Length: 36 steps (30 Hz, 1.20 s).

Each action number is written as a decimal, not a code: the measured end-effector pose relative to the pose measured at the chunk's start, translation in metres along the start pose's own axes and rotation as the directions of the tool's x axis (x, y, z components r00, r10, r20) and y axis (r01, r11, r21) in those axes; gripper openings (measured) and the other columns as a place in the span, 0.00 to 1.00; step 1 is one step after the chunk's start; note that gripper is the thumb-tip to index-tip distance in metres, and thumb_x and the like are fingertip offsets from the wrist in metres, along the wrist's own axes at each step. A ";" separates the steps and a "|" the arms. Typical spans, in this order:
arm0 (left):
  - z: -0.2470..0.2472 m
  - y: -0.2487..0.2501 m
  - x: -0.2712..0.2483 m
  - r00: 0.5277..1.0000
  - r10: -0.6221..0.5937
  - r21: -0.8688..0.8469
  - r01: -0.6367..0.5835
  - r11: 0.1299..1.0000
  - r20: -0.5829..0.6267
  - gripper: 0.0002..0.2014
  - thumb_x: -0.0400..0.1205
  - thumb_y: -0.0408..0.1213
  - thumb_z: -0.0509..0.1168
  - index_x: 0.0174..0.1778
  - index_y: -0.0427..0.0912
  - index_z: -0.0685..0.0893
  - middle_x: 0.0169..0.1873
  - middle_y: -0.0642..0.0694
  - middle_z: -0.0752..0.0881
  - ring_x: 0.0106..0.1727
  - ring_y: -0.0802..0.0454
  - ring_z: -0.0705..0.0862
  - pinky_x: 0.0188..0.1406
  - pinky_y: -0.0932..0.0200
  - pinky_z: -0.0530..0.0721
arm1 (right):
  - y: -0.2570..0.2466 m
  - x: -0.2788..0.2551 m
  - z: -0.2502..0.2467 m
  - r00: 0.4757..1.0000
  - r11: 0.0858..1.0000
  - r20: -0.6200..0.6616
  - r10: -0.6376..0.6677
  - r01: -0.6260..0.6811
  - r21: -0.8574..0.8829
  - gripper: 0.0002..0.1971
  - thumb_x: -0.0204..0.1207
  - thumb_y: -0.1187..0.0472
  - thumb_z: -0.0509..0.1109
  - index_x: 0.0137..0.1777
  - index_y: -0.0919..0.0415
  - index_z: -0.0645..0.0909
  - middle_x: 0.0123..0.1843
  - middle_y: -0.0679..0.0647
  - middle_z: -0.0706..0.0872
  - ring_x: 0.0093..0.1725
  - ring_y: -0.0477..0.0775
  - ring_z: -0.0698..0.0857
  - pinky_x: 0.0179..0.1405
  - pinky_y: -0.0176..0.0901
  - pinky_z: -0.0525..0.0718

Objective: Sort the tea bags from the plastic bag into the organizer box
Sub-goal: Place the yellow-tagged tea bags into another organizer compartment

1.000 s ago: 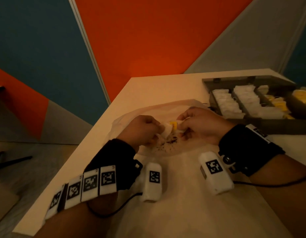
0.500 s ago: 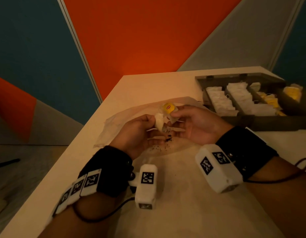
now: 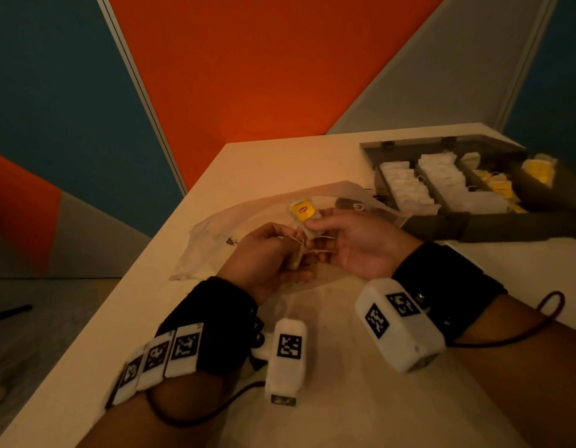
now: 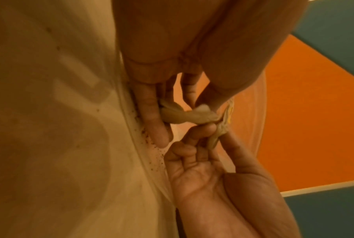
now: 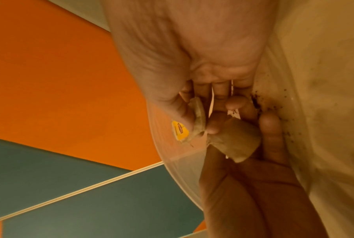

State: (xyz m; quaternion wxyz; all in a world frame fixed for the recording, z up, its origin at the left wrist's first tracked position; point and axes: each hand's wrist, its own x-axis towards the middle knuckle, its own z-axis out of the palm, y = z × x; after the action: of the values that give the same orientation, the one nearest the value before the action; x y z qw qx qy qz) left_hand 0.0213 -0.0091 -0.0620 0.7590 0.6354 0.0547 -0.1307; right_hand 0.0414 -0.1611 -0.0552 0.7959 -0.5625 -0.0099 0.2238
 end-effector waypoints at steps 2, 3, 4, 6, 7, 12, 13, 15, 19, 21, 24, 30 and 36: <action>0.002 -0.001 -0.001 1.000 0.013 0.014 -0.013 1.000 -0.028 0.07 0.81 0.21 0.59 0.45 0.36 0.77 0.38 0.33 0.83 0.36 0.41 0.88 0.36 0.45 0.90 | 0.000 -0.001 0.001 1.000 1.000 -0.011 0.003 -0.003 0.007 0.04 0.80 0.67 0.68 0.51 0.61 0.82 0.40 0.54 0.87 0.34 0.47 0.86 0.34 0.38 0.81; 0.002 0.000 -0.001 0.999 0.016 0.017 -0.015 1.000 -0.038 0.05 0.81 0.22 0.60 0.46 0.35 0.78 0.40 0.33 0.83 0.36 0.42 0.88 0.37 0.45 0.91 | 0.000 -0.001 0.002 1.000 1.000 -0.022 0.005 -0.005 0.021 0.04 0.80 0.67 0.67 0.50 0.61 0.82 0.39 0.54 0.87 0.34 0.47 0.87 0.36 0.39 0.79; 0.001 0.000 0.000 0.998 0.018 0.023 -0.017 1.000 -0.053 0.04 0.82 0.23 0.60 0.46 0.33 0.80 0.40 0.34 0.83 0.36 0.43 0.88 0.38 0.47 0.92 | 0.000 -0.001 0.002 0.999 0.999 -0.033 0.006 -0.005 0.042 0.04 0.81 0.68 0.67 0.49 0.61 0.82 0.39 0.54 0.88 0.34 0.47 0.87 0.37 0.39 0.78; 0.000 0.001 0.000 0.997 0.015 0.024 -0.013 1.000 -0.078 0.08 0.83 0.26 0.60 0.44 0.30 0.84 0.42 0.35 0.87 0.39 0.44 0.90 0.42 0.50 0.92 | 0.000 -0.001 0.002 0.999 0.995 -0.040 0.005 -0.001 0.096 0.05 0.81 0.69 0.66 0.52 0.61 0.82 0.40 0.55 0.89 0.36 0.47 0.90 0.37 0.39 0.78; -0.001 0.002 0.001 0.996 0.007 0.004 -0.007 1.000 -0.086 0.09 0.84 0.29 0.61 0.45 0.30 0.86 0.45 0.34 0.89 0.41 0.43 0.91 0.45 0.49 0.91 | 0.000 -0.002 0.003 0.999 0.993 -0.040 0.005 0.000 0.116 0.06 0.81 0.70 0.65 0.53 0.62 0.82 0.41 0.55 0.90 0.37 0.47 0.91 0.38 0.38 0.79; -0.009 0.008 0.000 0.999 -0.019 -0.109 0.014 0.994 -0.047 0.26 0.77 0.49 0.72 0.62 0.30 0.84 0.63 0.28 0.83 0.61 0.36 0.86 0.49 0.51 0.90 | -0.002 -0.002 0.001 0.997 0.979 -0.072 -0.005 0.020 0.204 0.07 0.81 0.71 0.64 0.53 0.61 0.81 0.44 0.55 0.90 0.42 0.49 0.92 0.41 0.38 0.81; -0.010 0.008 -0.001 1.000 -0.003 -0.090 0.002 0.996 -0.009 0.26 0.73 0.48 0.75 0.60 0.30 0.86 0.62 0.29 0.83 0.63 0.37 0.85 0.51 0.52 0.90 | -0.003 -0.002 0.000 0.996 0.976 -0.084 -0.006 0.024 0.216 0.07 0.81 0.71 0.64 0.54 0.62 0.80 0.45 0.56 0.89 0.41 0.50 0.92 0.40 0.39 0.81; -0.010 0.007 -0.006 0.998 0.039 -0.050 -0.037 0.998 0.048 0.18 0.68 0.38 0.76 0.48 0.28 0.88 0.54 0.31 0.87 0.58 0.39 0.87 0.54 0.54 0.89 | -0.003 -0.002 -0.001 0.995 0.974 -0.103 0.001 0.022 0.224 0.06 0.81 0.70 0.64 0.53 0.62 0.80 0.44 0.58 0.89 0.38 0.50 0.91 0.38 0.39 0.82; -0.007 0.005 -0.006 0.994 0.088 -0.034 -0.090 0.995 -0.062 0.08 0.77 0.22 0.68 0.33 0.33 0.83 0.36 0.37 0.89 0.40 0.43 0.91 0.49 0.53 0.90 | -0.004 -0.003 -0.001 0.992 0.979 -0.124 0.039 -0.013 0.203 0.04 0.80 0.69 0.66 0.49 0.61 0.80 0.44 0.57 0.86 0.41 0.52 0.88 0.35 0.41 0.78; -0.008 0.006 -0.005 0.989 0.086 -0.038 -0.091 0.995 -0.121 0.07 0.80 0.24 0.67 0.36 0.33 0.82 0.38 0.36 0.88 0.37 0.42 0.91 0.41 0.51 0.92 | -0.004 -0.003 -0.001 0.985 0.987 -0.156 0.069 -0.045 0.152 0.05 0.79 0.67 0.68 0.43 0.58 0.80 0.43 0.55 0.82 0.41 0.52 0.83 0.34 0.43 0.74; -0.008 0.006 -0.005 0.984 0.078 -0.006 -0.080 0.997 -0.157 0.03 0.81 0.29 0.68 0.46 0.32 0.85 0.43 0.33 0.89 0.40 0.41 0.92 0.34 0.49 0.91 | -0.002 -0.003 0.001 0.986 0.993 -0.133 0.101 -0.092 0.069 0.04 0.74 0.65 0.70 0.42 0.55 0.80 0.41 0.52 0.78 0.36 0.49 0.76 0.33 0.44 0.68; -0.006 0.006 -0.007 0.981 0.091 0.004 -0.092 0.996 -0.170 0.08 0.82 0.34 0.66 0.50 0.35 0.89 0.42 0.39 0.90 0.43 0.44 0.89 0.38 0.43 0.91 | -0.001 -0.005 0.005 0.992 0.992 0.032 0.123 -0.124 0.006 0.03 0.76 0.63 0.68 0.46 0.56 0.83 0.39 0.50 0.79 0.31 0.47 0.71 0.32 0.41 0.63; -0.004 0.007 -0.009 0.985 0.110 0.007 -0.110 0.994 -0.131 0.10 0.83 0.35 0.64 0.49 0.37 0.91 0.39 0.43 0.91 0.39 0.46 0.89 0.43 0.42 0.91 | 0.005 -0.001 0.004 0.994 0.992 -0.008 0.113 -0.113 -0.059 0.03 0.78 0.64 0.70 0.47 0.55 0.84 0.39 0.49 0.83 0.31 0.45 0.76 0.30 0.39 0.64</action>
State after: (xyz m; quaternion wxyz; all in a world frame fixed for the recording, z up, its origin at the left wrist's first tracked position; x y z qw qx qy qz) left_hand 0.0152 -0.0028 -0.0539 0.7601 0.6445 0.0693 -0.0465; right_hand 0.0374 -0.1567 -0.0582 0.7648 -0.5862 0.0172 0.2667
